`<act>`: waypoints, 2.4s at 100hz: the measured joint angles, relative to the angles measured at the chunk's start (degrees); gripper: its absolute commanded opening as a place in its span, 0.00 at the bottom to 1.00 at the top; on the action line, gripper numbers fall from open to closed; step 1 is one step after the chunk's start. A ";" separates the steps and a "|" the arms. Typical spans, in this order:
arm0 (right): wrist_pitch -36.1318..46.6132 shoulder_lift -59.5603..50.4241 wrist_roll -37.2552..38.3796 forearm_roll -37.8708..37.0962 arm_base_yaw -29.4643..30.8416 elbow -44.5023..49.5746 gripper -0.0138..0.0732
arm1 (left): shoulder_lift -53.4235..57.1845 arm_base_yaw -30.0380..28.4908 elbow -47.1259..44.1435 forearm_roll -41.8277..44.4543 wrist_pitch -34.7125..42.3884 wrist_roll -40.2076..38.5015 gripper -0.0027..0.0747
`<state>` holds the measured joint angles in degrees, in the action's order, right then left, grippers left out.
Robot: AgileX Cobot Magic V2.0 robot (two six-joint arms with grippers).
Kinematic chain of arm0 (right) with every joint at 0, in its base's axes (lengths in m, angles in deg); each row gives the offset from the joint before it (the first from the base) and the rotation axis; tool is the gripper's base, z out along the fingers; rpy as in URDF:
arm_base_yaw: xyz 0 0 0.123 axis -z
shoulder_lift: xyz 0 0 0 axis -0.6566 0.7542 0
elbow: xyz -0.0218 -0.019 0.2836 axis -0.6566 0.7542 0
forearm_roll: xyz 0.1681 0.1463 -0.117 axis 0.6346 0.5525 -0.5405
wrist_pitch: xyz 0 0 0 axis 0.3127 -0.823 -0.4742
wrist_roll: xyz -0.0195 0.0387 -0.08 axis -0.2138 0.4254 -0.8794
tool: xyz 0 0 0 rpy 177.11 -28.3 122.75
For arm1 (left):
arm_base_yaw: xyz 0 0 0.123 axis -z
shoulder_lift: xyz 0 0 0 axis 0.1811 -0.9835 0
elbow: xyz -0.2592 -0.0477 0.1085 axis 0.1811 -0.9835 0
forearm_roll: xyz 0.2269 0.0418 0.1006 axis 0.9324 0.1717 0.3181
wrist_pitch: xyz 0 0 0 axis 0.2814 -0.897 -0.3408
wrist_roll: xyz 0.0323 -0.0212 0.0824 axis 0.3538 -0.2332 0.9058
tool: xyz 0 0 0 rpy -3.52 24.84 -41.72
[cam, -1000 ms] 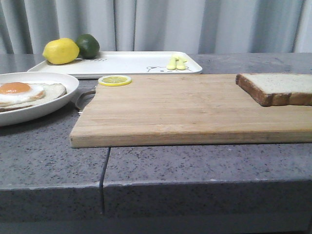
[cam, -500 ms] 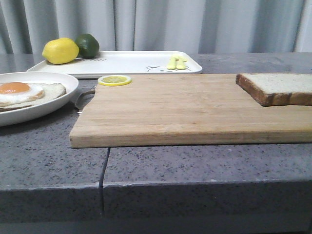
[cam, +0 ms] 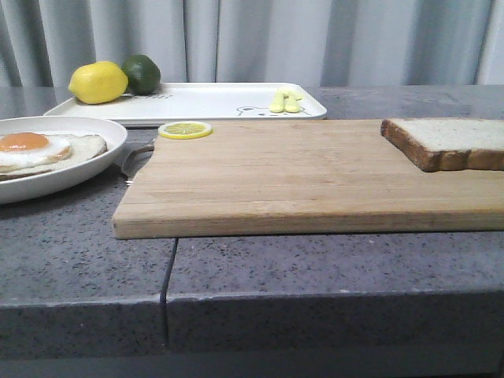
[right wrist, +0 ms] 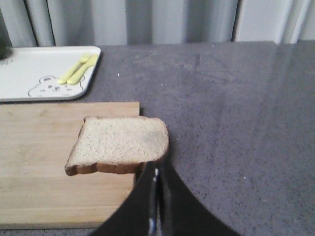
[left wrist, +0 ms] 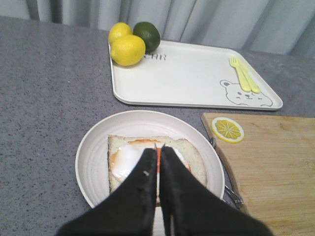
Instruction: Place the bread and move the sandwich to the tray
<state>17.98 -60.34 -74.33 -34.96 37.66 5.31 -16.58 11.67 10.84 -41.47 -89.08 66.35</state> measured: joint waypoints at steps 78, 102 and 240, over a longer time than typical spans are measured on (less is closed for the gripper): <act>-5.97 9.34 0.10 2.98 0.00 -4.31 0.68 | -4.94 0.00 1.61 -0.26 -3.67 0.00 0.55; -5.97 9.34 0.10 2.98 0.00 -4.31 0.70 | -4.94 0.00 1.61 -0.26 -3.81 0.00 0.58; -3.85 17.35 -17.01 24.13 8.03 -4.31 0.69 | -4.94 0.00 1.61 -0.26 -3.85 0.00 0.58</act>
<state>14.13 -42.99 -91.35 -10.83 45.69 1.01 -21.52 11.67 12.44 -41.73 -92.93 66.35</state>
